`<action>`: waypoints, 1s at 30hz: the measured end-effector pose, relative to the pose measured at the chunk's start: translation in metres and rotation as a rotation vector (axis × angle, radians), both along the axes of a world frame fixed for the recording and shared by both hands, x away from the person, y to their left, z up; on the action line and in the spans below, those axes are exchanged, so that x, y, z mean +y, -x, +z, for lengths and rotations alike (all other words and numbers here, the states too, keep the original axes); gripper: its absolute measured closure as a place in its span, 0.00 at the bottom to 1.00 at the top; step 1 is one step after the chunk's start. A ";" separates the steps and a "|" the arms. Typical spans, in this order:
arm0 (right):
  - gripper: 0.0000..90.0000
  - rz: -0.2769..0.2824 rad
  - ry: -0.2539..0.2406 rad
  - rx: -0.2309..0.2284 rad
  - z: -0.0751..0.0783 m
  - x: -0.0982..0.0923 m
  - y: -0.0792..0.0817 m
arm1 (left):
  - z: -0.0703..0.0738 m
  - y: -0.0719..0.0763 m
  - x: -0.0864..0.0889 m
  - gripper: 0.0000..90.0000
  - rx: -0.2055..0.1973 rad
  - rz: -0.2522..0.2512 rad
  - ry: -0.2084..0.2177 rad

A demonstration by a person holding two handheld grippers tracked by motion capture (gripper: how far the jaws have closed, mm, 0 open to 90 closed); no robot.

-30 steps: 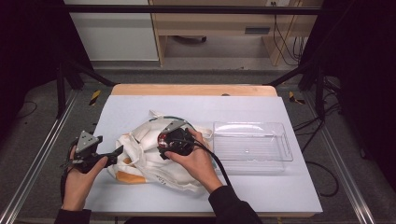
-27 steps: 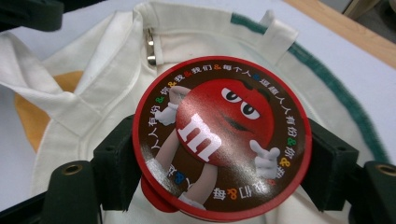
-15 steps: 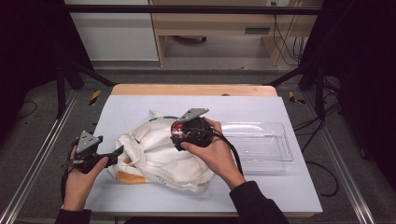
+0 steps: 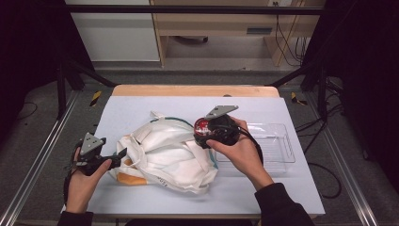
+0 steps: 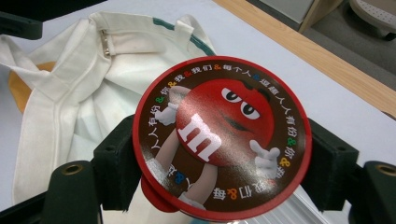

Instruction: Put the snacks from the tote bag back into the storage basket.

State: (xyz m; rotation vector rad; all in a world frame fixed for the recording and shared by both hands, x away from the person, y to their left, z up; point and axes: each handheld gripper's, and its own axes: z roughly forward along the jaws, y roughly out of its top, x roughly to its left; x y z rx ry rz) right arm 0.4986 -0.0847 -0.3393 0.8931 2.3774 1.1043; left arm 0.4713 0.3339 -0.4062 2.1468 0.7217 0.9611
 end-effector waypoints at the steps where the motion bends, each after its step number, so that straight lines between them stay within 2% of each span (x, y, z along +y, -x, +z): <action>1: 0.29 -0.002 0.001 0.000 0.001 -0.003 0.000 | 0.001 0.000 0.000 0.11 -0.002 -0.001 -0.004; 11: 0.29 -0.019 -0.012 -0.013 0.010 -0.035 0.002 | 0.002 0.002 0.005 0.11 -0.008 0.016 0.003; 15: 0.29 -0.035 -0.018 -0.004 0.009 -0.048 0.001 | 0.001 0.002 0.006 0.11 -0.008 0.024 0.024; 17: 0.29 -0.041 -0.018 -0.002 0.009 -0.052 0.000 | -0.002 0.003 0.003 0.11 0.000 0.045 0.045; 25: 0.29 -0.074 -0.029 -0.013 0.012 -0.072 -0.001 | 0.001 0.001 0.004 0.11 -0.008 0.008 0.008; 30: 0.29 -0.091 -0.028 -0.003 0.008 -0.081 -0.004 | 0.001 0.004 0.004 0.11 -0.007 0.040 0.041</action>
